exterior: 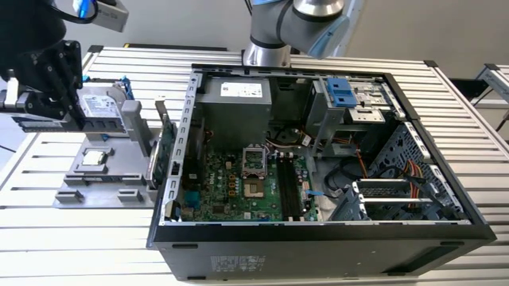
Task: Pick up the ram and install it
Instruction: 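Pick up the ram and move it above insertion slot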
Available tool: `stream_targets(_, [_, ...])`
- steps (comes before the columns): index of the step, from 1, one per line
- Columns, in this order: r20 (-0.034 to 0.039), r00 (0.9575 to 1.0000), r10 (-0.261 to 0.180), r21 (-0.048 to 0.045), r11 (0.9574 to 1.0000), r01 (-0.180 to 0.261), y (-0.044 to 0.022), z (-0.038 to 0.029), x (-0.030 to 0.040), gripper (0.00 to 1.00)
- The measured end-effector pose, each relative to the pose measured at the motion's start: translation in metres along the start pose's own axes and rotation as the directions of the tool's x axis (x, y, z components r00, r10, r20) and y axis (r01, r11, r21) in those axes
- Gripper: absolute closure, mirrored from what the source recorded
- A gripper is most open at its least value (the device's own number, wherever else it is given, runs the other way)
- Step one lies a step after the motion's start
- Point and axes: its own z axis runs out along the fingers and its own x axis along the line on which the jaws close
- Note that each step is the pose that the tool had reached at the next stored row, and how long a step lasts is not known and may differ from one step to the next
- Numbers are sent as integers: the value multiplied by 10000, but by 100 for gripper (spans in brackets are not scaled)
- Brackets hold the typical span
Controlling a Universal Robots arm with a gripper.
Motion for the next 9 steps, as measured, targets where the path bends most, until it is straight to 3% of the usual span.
stream_targets(9, [1,10000,0,1,10000,0,-153,-9,-1,100])
